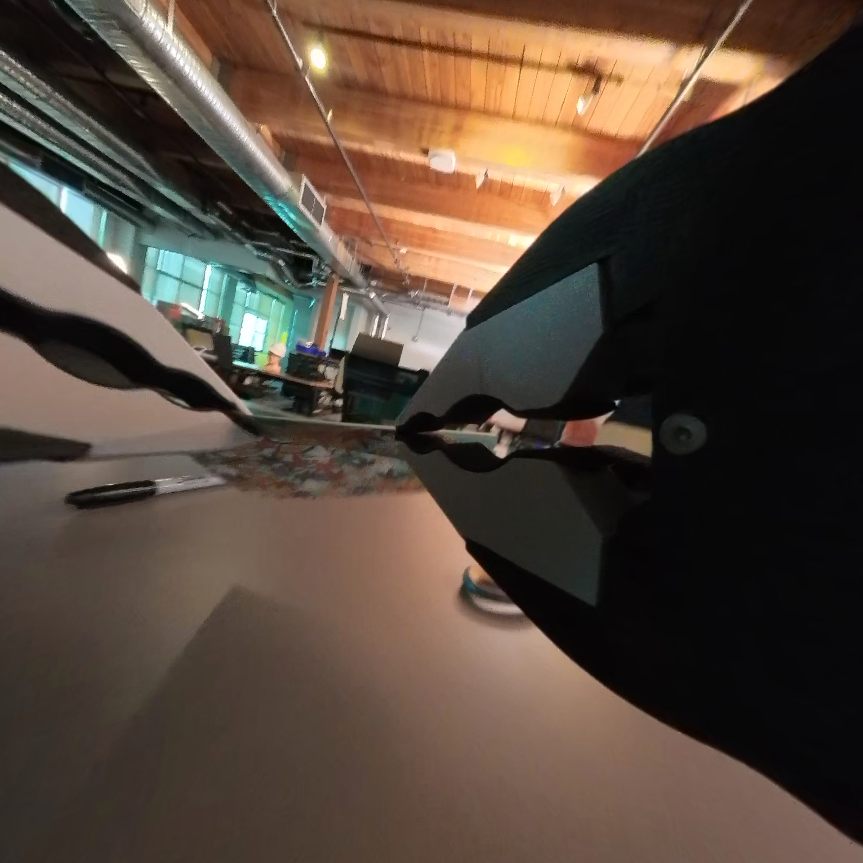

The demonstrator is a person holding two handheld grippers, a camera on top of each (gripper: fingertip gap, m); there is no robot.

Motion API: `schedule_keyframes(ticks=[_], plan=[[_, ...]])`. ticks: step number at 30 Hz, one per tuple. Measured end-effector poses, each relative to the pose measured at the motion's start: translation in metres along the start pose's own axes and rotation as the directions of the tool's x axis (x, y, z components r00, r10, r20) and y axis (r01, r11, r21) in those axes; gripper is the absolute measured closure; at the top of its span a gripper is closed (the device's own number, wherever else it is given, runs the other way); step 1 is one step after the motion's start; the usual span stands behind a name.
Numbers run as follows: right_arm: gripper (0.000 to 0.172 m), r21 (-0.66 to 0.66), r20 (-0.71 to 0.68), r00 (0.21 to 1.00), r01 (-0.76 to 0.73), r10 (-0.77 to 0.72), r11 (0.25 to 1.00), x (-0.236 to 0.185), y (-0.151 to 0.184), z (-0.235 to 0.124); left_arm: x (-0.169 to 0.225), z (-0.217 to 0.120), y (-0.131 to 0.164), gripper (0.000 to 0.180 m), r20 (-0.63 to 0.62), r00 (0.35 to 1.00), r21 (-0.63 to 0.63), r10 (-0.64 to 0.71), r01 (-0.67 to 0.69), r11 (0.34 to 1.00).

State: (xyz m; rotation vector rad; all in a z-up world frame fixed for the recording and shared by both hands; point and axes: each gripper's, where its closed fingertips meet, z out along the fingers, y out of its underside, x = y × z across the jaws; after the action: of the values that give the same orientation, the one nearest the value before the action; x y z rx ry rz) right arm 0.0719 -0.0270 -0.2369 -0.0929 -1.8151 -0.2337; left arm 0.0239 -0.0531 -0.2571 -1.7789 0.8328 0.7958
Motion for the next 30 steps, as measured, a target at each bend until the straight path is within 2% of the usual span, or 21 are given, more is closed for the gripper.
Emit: schedule_keyframes(ticks=[1,2,4,9,14,16,17,18,20,24,27,30], plan=[[0.168,0.032,0.017,0.999,-0.049,0.049,0.998,-0.004,-0.002,-0.001,0.002,0.001,0.001,0.180,0.007,1.000,-0.002,0.021,-0.021,1.000],[0.155,0.040,0.035,0.995,-0.092,0.091,0.995,-0.007,0.000,-0.001,0.006,0.001,0.002,0.180,0.004,0.999,-0.004,0.036,-0.036,0.999],[0.141,-0.003,0.063,0.989,-0.135,0.135,0.991,-0.015,0.009,0.001,0.014,0.003,0.006,0.180,-0.023,0.999,-0.012,0.048,-0.048,0.999],[0.145,-0.025,0.144,0.981,-0.124,0.127,0.992,-0.044,0.015,0.005,0.029,0.005,0.011,0.180,-0.083,0.997,-0.015,0.006,-0.007,1.000],[0.136,-0.027,0.178,0.974,-0.140,0.143,0.990,-0.058,0.012,0.010,0.037,0.007,0.014,0.180,-0.121,0.992,-0.013,-0.026,0.024,1.000],[0.147,-0.038,0.170,0.976,-0.133,0.137,0.990,-0.059,0.014,0.012,0.039,0.008,0.015,0.180,-0.130,0.991,-0.018,-0.028,0.026,1.000],[0.166,-0.040,0.160,0.979,-0.125,0.129,0.991,-0.058,0.015,0.012,0.040,0.008,0.017,0.180,-0.132,0.991,-0.022,-0.022,0.020,1.000],[0.172,-0.038,0.158,0.979,-0.125,0.129,0.991,-0.058,0.016,0.012,0.042,0.007,0.018,0.180,-0.144,0.990,-0.019,-0.016,0.013,1.000],[0.172,-0.035,0.207,0.963,-0.170,0.173,0.985,-0.064,0.014,0.012,0.052,0.007,0.021,0.180,-0.199,0.980,-0.021,0.006,-0.010,1.000],[0.172,-0.027,0.373,0.880,-0.308,0.295,0.951,-0.085,0.010,0.013,0.071,0.007,0.028,0.180,-0.311,0.949,0.008,0.046,-0.046,0.999],[0.172,-0.036,0.496,0.780,-0.421,0.382,0.906,-0.098,0.006,0.011,0.078,0.005,0.029,0.180,-0.423,0.904,-0.012,-0.060,0.060,0.998],[0.172,-0.072,0.629,0.621,-0.553,0.468,0.830,-0.107,-0.001,0.006,0.085,0.000,0.030,0.180,-0.565,0.803,-0.054,-0.191,0.195,0.979]])
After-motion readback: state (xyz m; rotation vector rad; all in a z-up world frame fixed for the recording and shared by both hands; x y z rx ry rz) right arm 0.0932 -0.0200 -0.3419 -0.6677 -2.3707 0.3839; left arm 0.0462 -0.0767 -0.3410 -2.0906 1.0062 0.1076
